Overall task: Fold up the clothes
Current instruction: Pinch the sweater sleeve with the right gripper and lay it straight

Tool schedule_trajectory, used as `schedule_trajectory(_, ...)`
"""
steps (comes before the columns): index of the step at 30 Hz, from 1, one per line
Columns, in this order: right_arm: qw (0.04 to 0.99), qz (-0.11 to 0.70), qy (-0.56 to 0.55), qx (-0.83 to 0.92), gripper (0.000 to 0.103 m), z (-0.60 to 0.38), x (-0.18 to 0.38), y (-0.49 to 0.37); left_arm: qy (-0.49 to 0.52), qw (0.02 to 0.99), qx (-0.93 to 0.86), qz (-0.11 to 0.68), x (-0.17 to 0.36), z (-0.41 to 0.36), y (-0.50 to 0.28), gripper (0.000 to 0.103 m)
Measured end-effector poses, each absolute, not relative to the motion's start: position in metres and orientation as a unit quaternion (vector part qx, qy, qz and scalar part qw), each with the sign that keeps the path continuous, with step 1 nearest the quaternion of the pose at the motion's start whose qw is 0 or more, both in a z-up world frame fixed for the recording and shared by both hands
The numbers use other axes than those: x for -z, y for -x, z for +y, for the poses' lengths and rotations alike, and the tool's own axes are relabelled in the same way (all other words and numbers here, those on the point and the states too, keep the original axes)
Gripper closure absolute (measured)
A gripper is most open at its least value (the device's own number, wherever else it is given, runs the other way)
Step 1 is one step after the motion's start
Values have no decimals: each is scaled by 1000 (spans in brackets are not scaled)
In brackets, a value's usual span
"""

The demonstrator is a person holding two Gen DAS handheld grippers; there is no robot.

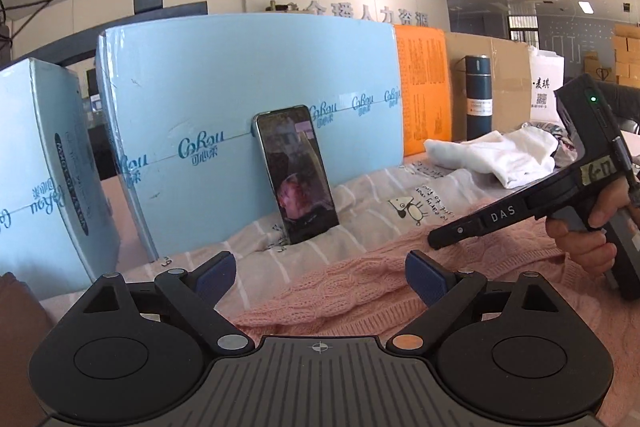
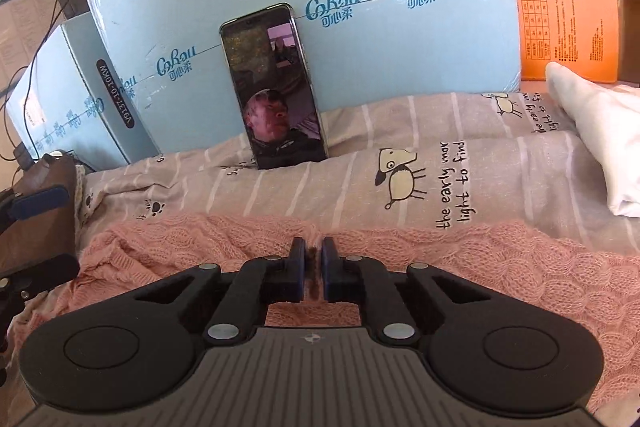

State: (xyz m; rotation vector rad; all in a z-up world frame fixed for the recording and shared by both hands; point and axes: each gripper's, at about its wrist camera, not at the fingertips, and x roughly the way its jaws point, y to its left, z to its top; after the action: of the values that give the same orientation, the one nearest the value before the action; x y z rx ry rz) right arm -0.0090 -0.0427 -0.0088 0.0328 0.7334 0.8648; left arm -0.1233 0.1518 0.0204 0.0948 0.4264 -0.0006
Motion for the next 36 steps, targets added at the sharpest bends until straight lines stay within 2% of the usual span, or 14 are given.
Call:
schedule_trajectory(2,842,355,-16,-407,94,-44,12,4,-44,970,3,238,-13,148,98,9)
schedule_trajectory(3,841,357,-24,-406,88,-48,13,3,-49,967,3,250,-9,145,88,9)
schedule_trajectory(4,841,359,-34,-404,72,-53,12,2,-56,964,2,260,-5,142,80,9)
schedule_trajectory(6,849,349,-62,-391,56,-74,3,0,-66,958,-2,279,4,137,67,9)
schedule_trajectory(8,863,329,-88,-373,55,-100,-8,-1,-65,951,-5,302,15,138,58,9)
schedule_trajectory(10,889,301,-109,-328,45,-133,-17,-5,-65,945,-11,322,23,139,53,9)
schedule_trajectory(14,926,280,-146,-206,43,-200,-17,-20,-58,947,-12,315,23,143,58,9)
schedule_trajectory(18,940,295,-157,-76,43,-246,0,-33,-63,958,-15,280,7,140,72,9)
schedule_trajectory(23,932,320,-165,-49,43,-263,20,-38,-93,960,-23,263,1,133,87,9)
schedule_trajectory(24,934,316,-160,-50,56,-262,20,-38,-96,959,-31,265,2,133,87,9)
schedule_trajectory(25,936,313,-155,-50,74,-261,20,-38,-95,958,-34,267,3,134,88,9)
schedule_trajectory(27,940,305,-146,-51,89,-259,19,-37,-89,959,-36,268,3,137,89,9)
schedule_trajectory(36,955,272,-102,-53,92,-250,18,-35,-80,959,-41,270,7,141,89,9)
